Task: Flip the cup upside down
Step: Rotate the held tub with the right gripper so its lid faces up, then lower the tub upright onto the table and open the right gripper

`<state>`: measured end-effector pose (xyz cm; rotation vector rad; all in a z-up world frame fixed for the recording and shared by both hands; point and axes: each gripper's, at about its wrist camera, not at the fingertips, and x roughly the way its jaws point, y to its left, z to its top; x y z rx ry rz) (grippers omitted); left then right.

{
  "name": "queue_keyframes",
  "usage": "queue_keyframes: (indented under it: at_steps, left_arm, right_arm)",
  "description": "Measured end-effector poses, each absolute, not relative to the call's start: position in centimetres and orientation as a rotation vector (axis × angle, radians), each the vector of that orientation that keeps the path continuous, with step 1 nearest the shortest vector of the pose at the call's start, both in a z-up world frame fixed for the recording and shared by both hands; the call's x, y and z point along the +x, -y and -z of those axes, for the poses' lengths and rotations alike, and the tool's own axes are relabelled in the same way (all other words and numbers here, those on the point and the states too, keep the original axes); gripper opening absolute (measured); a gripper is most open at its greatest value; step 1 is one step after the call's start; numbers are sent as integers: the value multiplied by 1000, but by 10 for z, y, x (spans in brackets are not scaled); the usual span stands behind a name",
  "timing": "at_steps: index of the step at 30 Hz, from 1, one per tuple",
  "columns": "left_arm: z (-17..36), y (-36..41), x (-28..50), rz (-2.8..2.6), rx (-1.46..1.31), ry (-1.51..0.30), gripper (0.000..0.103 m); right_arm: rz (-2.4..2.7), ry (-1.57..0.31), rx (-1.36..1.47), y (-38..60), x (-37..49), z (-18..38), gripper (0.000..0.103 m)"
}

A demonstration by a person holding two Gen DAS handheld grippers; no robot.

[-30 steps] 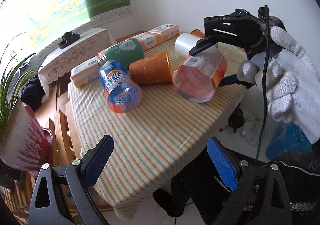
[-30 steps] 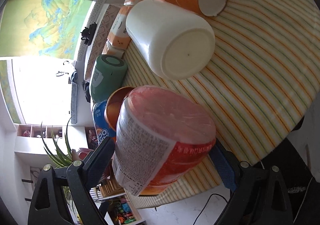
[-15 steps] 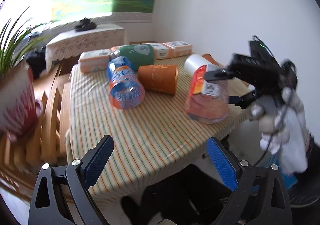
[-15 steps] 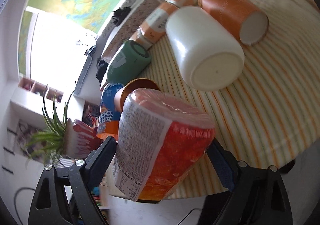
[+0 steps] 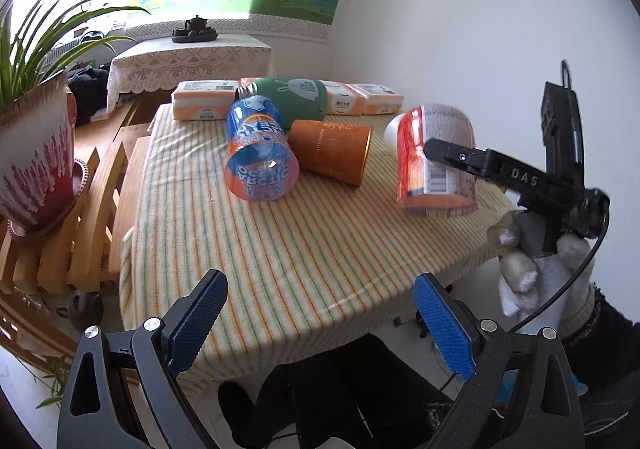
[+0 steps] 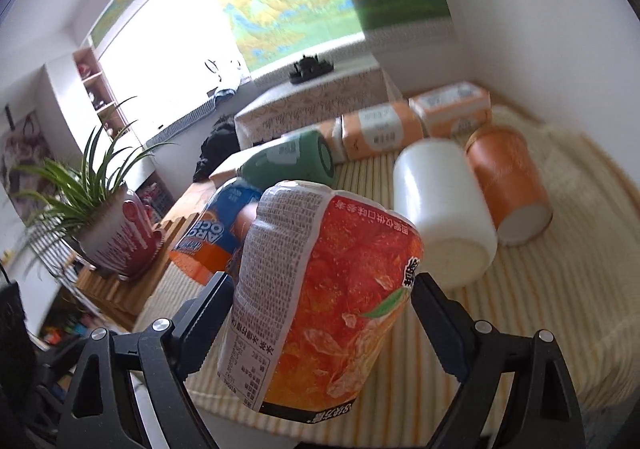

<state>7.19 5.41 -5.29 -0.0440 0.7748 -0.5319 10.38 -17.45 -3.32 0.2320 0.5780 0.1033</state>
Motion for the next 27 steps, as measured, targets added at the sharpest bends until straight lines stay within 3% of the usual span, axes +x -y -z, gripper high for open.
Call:
queue_keyframes:
  at_steps: [27]
  left_arm:
    - [50, -35, 54, 541, -36, -771, 96]
  right_arm:
    - [-132, -411, -182, 120, 50, 75, 83]
